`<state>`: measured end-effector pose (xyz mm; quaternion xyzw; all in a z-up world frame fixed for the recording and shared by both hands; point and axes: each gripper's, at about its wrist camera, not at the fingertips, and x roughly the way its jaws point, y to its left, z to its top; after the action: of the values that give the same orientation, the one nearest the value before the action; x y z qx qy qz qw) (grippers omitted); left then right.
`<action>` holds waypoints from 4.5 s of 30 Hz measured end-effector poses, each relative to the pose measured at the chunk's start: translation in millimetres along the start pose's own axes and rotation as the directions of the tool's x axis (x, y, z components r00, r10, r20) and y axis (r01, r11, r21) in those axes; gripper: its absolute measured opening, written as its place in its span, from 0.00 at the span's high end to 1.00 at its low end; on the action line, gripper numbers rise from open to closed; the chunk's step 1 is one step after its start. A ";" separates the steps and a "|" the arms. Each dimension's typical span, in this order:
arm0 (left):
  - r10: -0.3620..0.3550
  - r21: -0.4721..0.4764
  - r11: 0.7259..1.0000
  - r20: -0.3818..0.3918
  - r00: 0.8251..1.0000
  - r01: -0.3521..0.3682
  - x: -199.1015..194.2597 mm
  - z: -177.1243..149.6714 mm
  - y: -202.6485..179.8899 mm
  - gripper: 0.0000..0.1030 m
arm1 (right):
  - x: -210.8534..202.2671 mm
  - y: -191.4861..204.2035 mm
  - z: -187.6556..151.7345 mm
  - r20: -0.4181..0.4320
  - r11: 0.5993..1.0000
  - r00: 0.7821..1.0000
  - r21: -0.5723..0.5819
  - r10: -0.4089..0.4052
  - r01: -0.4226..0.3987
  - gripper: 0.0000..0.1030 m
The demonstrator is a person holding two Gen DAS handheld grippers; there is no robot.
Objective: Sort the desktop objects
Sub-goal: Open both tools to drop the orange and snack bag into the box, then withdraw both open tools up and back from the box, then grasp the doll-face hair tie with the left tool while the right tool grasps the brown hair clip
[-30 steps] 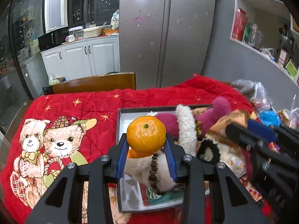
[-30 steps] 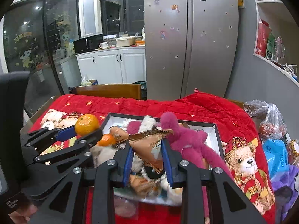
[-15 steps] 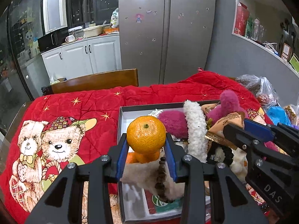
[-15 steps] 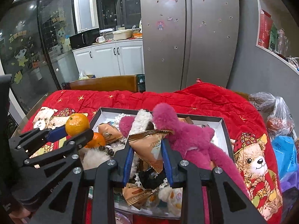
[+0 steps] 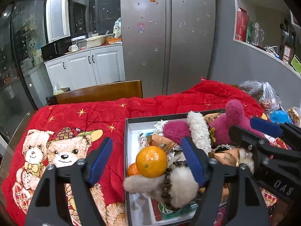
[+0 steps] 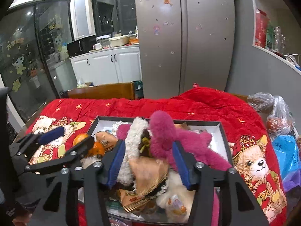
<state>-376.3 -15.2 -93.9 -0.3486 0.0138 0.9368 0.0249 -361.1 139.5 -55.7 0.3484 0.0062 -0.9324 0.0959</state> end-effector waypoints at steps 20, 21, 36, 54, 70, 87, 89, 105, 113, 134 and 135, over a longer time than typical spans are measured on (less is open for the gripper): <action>0.017 0.028 0.999 -0.012 1.000 -0.017 -14.4 3.3 -3.9 0.06 | -14.6 3.4 3.4 0.004 1.000 1.000 -0.015 0.011 -0.011 0.29; 0.013 0.020 1.000 -0.004 1.000 -0.013 -19.8 4.4 -1.8 0.06 | -19.7 4.0 4.3 0.013 1.000 1.000 -0.017 0.017 -0.016 0.29; 0.012 0.032 0.999 -0.020 1.000 -0.012 -20.8 1.9 -5.3 0.02 | -67.8 12.2 10.4 0.103 0.999 0.994 -0.042 0.039 -0.035 0.19; -0.022 0.066 0.998 0.041 0.999 0.020 -99.3 -7.0 -34.1 0.02 | -97.9 17.2 5.0 0.121 0.997 0.991 -0.056 0.060 -0.054 0.19; -0.068 0.042 0.997 0.080 0.995 0.065 -209.4 -81.5 -34.1 0.01 | -212.9 21.3 -50.4 0.212 0.998 0.977 -0.061 0.003 0.010 0.18; -0.142 0.038 0.989 -0.019 0.990 0.143 -188.1 -176.7 -56.7 0.01 | -193.7 -20.0 -126.1 0.142 0.998 0.989 0.040 -0.047 0.042 0.18; -0.133 0.057 0.989 -0.017 0.991 0.134 -181.6 -181.5 -62.7 0.01 | -191.3 -26.2 -127.7 0.134 0.998 0.989 0.045 -0.055 0.049 0.18; -0.134 0.090 0.985 -0.153 0.979 0.149 -125.3 -205.1 -81.8 0.01 | -114.2 -65.8 -165.4 -0.030 0.994 0.999 0.106 -0.029 0.032 0.18; -0.145 0.081 0.983 -0.191 0.971 0.163 -112.0 -207.7 -83.6 0.01 | -89.9 -64.1 -172.9 -0.086 0.995 0.994 0.064 -0.069 0.075 0.18; -0.236 0.071 0.964 -0.200 0.951 0.254 -118.0 -209.7 -89.2 0.48 | -77.5 -62.7 -177.6 -0.065 0.991 0.991 -0.066 -0.118 0.113 0.18; -0.238 0.068 0.964 -0.196 0.951 0.256 -119.2 -209.3 -88.4 0.49 | -76.1 -64.6 -177.8 -0.067 0.994 0.993 -0.053 -0.095 0.092 0.18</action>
<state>-144.7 59.6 -175.0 -0.4322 0.0160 0.8879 0.1567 -201.4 230.2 -144.3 0.3775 0.0491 -0.9227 0.0605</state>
